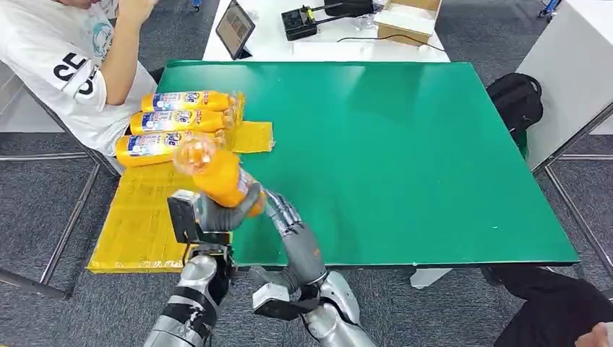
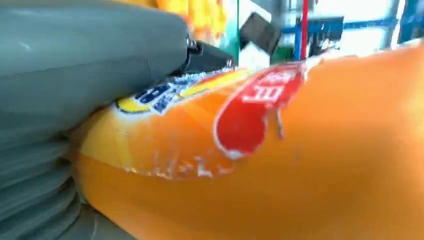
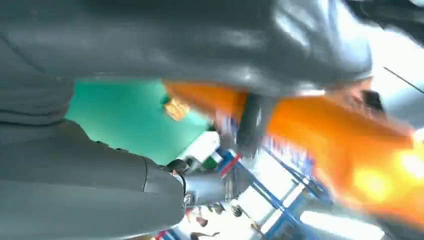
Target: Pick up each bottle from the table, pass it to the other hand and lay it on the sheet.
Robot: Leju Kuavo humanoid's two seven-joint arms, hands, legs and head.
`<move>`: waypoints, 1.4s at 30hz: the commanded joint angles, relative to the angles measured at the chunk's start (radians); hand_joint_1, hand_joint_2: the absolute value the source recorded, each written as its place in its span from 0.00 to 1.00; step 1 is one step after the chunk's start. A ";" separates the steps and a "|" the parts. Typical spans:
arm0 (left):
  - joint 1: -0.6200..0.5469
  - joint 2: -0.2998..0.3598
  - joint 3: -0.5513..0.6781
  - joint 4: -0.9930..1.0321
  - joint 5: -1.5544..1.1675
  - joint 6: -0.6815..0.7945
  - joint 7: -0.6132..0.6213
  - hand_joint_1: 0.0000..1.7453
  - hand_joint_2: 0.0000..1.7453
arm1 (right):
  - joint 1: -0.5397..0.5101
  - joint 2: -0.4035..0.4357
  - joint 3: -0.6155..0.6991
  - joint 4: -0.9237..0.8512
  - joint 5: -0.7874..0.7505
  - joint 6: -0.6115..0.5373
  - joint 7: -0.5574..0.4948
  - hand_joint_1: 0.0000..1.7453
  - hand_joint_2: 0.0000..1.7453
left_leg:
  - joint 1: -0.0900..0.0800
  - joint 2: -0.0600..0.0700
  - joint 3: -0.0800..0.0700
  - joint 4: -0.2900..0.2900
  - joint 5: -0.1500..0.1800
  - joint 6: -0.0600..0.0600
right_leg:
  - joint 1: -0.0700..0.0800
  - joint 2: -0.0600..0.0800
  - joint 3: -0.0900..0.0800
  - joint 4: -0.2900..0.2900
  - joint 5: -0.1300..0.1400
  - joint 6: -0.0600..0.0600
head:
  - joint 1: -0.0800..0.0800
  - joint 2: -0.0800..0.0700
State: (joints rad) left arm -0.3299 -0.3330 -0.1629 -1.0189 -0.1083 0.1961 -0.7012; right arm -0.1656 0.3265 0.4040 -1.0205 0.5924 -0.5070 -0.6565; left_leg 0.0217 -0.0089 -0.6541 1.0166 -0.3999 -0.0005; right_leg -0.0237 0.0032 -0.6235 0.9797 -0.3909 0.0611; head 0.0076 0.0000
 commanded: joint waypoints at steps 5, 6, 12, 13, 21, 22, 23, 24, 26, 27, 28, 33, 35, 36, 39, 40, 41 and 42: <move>-0.066 0.040 0.111 0.055 -0.017 0.079 0.003 1.00 1.00 | 0.056 -0.010 0.014 -0.140 -0.044 -0.024 -0.027 0.00 0.00 | 0.000 0.000 0.004 -0.001 -0.001 0.001 | 0.001 0.000 0.004 -0.001 -0.001 -0.002 | 0.000 0.000; -0.066 0.053 0.122 0.044 -0.035 0.104 0.003 1.00 1.00 | 0.064 -0.014 0.006 -0.167 -0.053 -0.025 -0.029 0.00 0.00 | 0.000 0.001 0.011 -0.001 -0.005 0.001 | 0.001 0.000 0.011 0.000 -0.005 -0.005 | 0.000 0.000; -0.116 0.113 0.122 0.166 -0.210 0.384 0.003 1.00 1.00 | 0.097 -0.031 -0.016 -0.304 -0.158 -0.072 -0.042 0.00 0.00 | 0.000 0.001 0.006 -0.001 -0.002 0.001 | 0.001 0.000 0.006 -0.001 -0.002 -0.003 | 0.000 0.000; -0.119 0.117 0.123 0.168 -0.207 0.383 0.003 1.00 1.00 | 0.097 -0.034 -0.017 -0.306 -0.161 -0.071 -0.042 0.00 0.00 | 0.000 0.000 0.008 -0.001 -0.003 0.001 | 0.001 -0.001 0.008 0.000 -0.003 -0.004 | 0.000 0.000; -0.152 0.097 0.314 0.263 -0.632 0.502 0.003 1.00 1.00 | 0.091 -0.062 0.021 -0.343 -0.233 -0.149 -0.042 0.00 0.00 | 0.000 0.000 0.004 -0.001 -0.001 0.001 | 0.000 -0.001 0.005 -0.001 -0.001 -0.002 | 0.000 0.000; -0.162 0.066 0.409 0.276 -0.762 0.502 0.003 1.00 1.00 | 0.091 -0.068 0.025 -0.361 -0.252 -0.168 -0.042 0.00 0.00 | 0.000 0.001 0.007 -0.001 -0.002 0.001 | 0.001 0.000 0.007 -0.001 -0.002 -0.003 | 0.000 0.000; -0.169 0.051 0.524 0.266 -0.964 0.502 0.003 1.00 1.00 | 0.091 -0.076 0.028 -0.380 -0.273 -0.189 -0.042 0.00 0.00 | 0.000 0.003 0.005 -0.001 -0.002 0.001 | 0.001 0.002 0.005 -0.001 -0.001 -0.002 | 0.000 0.000; -0.168 0.030 0.591 0.239 -1.066 0.502 0.003 1.00 1.00 | 0.091 -0.077 0.023 -0.386 -0.279 -0.191 -0.042 0.00 0.00 | 0.000 0.004 0.009 -0.001 -0.004 0.001 | 0.001 0.002 0.008 -0.001 -0.003 -0.004 | 0.000 0.000; -0.176 0.023 0.693 0.221 -1.288 0.502 0.031 1.00 1.00 | 0.086 -0.079 0.012 -0.382 -0.290 -0.190 -0.042 0.00 0.00 | 0.000 0.002 0.003 0.000 -0.001 0.001 | 0.001 0.001 0.003 -0.001 -0.001 -0.002 | 0.000 0.000; -0.171 0.034 0.685 0.205 -1.363 0.502 0.074 1.00 1.00 | 0.082 -0.079 0.010 -0.374 -0.293 -0.190 -0.042 0.00 0.00 | 0.001 0.003 0.007 0.000 -0.003 0.001 | 0.002 0.002 0.006 -0.001 -0.002 -0.003 | 0.000 0.000; -0.162 0.051 0.642 0.202 -1.406 0.502 0.126 1.00 1.00 | 0.077 -0.081 0.012 -0.364 -0.294 -0.189 -0.042 0.00 0.00 | 0.000 0.003 0.005 -0.001 -0.002 0.001 | 0.001 0.002 0.004 -0.001 -0.001 -0.002 | 0.000 0.000; -0.129 0.234 0.184 0.211 -1.462 0.502 0.507 1.00 1.00 | 0.056 -0.083 0.021 -0.327 -0.316 -0.191 -0.042 0.00 0.00 | 0.000 0.005 0.004 -0.001 -0.001 0.000 | 0.001 0.004 0.002 -0.001 -0.001 -0.003 | 0.000 0.000; -0.159 0.293 0.017 0.277 -1.462 0.502 0.628 1.00 1.00 | 0.047 -0.085 0.028 -0.313 -0.324 -0.191 -0.042 0.00 0.00 | 0.001 0.003 0.004 -0.001 -0.001 0.000 | 0.001 0.002 0.003 0.000 -0.001 -0.003 | 0.000 0.000; -0.166 0.299 0.000 0.296 -1.462 0.502 0.637 1.00 1.00 | 0.045 -0.085 0.029 -0.310 -0.328 -0.191 -0.042 0.00 0.00 | 0.001 0.003 0.007 -0.001 -0.002 0.001 | 0.002 0.002 0.006 0.000 -0.003 -0.004 | 0.000 0.000; -0.172 0.345 -0.117 0.336 -1.409 0.502 0.690 1.00 1.00 | 0.024 -0.098 0.048 -0.282 -0.360 -0.191 -0.042 0.00 0.00 | 0.000 0.003 0.003 -0.001 -0.001 0.001 | 0.001 0.002 0.002 -0.001 -0.001 -0.002 | 0.000 0.000; -0.172 0.345 -0.117 0.336 -1.409 0.502 0.690 1.00 1.00 | 0.024 -0.098 0.048 -0.282 -0.360 -0.191 -0.042 0.00 0.00 | 0.001 0.002 0.006 -0.001 -0.002 0.001 | 0.001 0.002 0.005 -0.001 -0.002 -0.003 | 0.000 0.000; -0.172 0.345 -0.117 0.336 -1.409 0.502 0.690 1.00 1.00 | 0.024 -0.098 0.048 -0.282 -0.360 -0.191 -0.042 0.00 0.00 | 0.001 0.003 0.007 -0.001 -0.002 0.001 | 0.001 0.003 0.005 -0.001 -0.001 -0.003 | 0.000 0.000; -0.172 0.345 -0.117 0.336 -1.409 0.502 0.690 1.00 1.00 | 0.024 -0.098 0.048 -0.282 -0.360 -0.191 -0.042 0.00 0.00 | 0.000 0.004 0.006 -0.001 -0.002 0.001 | 0.001 0.004 0.005 -0.001 -0.001 -0.003 | 0.000 0.000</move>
State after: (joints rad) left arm -0.4501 -0.1083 -0.0184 -0.8042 -1.5516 0.6985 -0.0456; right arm -0.0868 0.2751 0.4142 -1.3787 0.2553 -0.6939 -0.6645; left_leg 0.0221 -0.0062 -0.6544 1.0165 -0.3998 -0.0006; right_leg -0.0237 0.0065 -0.6242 0.9801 -0.3906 0.0608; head 0.0076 0.0000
